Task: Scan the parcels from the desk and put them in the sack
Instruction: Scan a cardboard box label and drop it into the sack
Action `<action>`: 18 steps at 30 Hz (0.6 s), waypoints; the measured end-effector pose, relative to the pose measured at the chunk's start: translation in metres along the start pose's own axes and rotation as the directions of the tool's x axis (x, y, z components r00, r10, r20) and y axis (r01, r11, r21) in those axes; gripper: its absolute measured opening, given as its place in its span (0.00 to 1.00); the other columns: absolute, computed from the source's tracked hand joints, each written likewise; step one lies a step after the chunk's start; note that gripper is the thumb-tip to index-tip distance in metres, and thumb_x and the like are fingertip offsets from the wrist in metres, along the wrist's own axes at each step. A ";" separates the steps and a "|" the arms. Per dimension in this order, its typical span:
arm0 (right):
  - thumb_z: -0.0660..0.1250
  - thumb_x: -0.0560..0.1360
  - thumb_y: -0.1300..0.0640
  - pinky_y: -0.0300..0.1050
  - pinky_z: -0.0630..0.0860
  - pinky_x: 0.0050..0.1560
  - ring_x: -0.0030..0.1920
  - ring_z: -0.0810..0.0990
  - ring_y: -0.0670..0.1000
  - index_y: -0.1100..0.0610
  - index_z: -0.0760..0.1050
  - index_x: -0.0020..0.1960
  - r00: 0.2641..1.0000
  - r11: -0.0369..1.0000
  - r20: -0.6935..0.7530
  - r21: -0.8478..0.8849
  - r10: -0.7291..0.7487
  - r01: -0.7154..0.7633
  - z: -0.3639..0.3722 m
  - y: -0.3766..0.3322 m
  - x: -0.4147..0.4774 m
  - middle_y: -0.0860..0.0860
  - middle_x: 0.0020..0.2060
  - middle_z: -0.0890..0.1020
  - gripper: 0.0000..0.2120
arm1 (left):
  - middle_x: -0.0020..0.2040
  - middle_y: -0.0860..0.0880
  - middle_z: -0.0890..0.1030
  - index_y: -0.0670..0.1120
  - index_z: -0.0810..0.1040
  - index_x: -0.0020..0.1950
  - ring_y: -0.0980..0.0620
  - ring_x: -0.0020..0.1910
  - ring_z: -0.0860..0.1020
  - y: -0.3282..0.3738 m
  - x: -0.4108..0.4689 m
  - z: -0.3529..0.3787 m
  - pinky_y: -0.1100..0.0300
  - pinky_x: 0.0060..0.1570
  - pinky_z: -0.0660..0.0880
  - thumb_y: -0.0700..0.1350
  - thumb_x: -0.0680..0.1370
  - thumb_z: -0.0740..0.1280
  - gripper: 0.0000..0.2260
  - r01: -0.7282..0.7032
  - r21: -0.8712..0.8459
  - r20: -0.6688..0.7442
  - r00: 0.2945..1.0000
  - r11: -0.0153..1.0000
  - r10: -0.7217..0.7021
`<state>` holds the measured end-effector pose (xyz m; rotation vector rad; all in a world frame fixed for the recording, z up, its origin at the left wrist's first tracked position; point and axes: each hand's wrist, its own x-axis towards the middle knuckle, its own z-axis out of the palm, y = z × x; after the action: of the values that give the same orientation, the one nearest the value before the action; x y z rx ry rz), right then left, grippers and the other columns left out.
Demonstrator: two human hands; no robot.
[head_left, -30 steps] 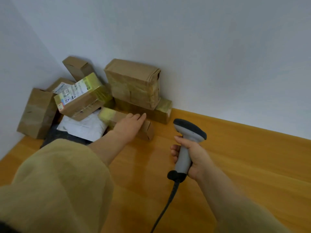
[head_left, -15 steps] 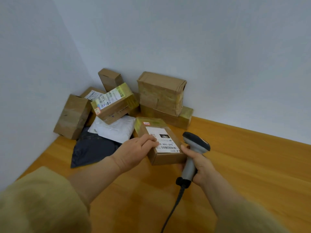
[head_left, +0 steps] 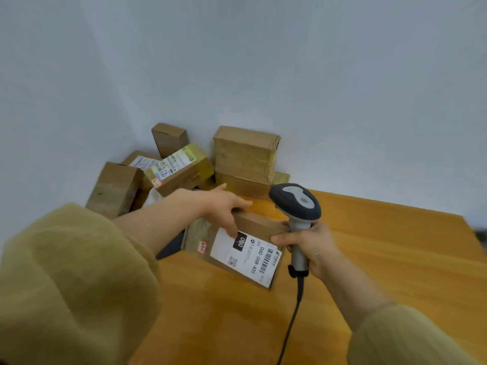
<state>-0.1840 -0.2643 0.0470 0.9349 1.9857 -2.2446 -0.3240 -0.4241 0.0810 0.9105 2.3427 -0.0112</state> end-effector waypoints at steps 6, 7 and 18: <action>0.77 0.67 0.61 0.50 0.81 0.45 0.47 0.81 0.52 0.59 0.76 0.55 0.979 0.992 -0.190 0.097 -0.066 0.086 -0.012 -0.003 -0.031 0.53 0.48 0.82 0.18 | 0.55 0.53 0.77 0.50 0.74 0.62 0.52 0.54 0.76 0.009 -0.007 -0.011 0.57 0.54 0.74 0.50 0.70 0.75 0.22 -0.024 -0.039 -0.112 0.994 0.999 0.019; 0.76 0.69 0.59 0.51 0.81 0.46 0.48 0.81 0.53 0.58 0.76 0.56 0.975 0.988 -0.208 0.119 -0.074 0.101 -0.016 -0.005 -0.037 0.53 0.49 0.82 0.17 | 0.54 0.52 0.77 0.49 0.74 0.61 0.51 0.53 0.76 0.006 -0.008 -0.007 0.58 0.52 0.74 0.50 0.70 0.75 0.22 0.010 -0.128 -0.195 0.980 0.992 -0.035; 0.73 0.70 0.63 0.42 0.66 0.27 0.24 0.67 0.50 0.60 0.75 0.45 0.989 0.969 -0.007 0.195 -0.150 0.148 -0.030 -0.018 -0.095 0.54 0.26 0.72 0.08 | 0.54 0.46 0.81 0.39 0.75 0.63 0.47 0.53 0.79 0.033 -0.014 0.025 0.53 0.57 0.76 0.37 0.70 0.75 0.22 -0.188 -0.882 -0.346 0.880 0.432 -0.325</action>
<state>-0.0997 -0.2690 0.1033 0.8119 1.9200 -2.5588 -0.2823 -0.4135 0.0754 0.2179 2.2409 1.4872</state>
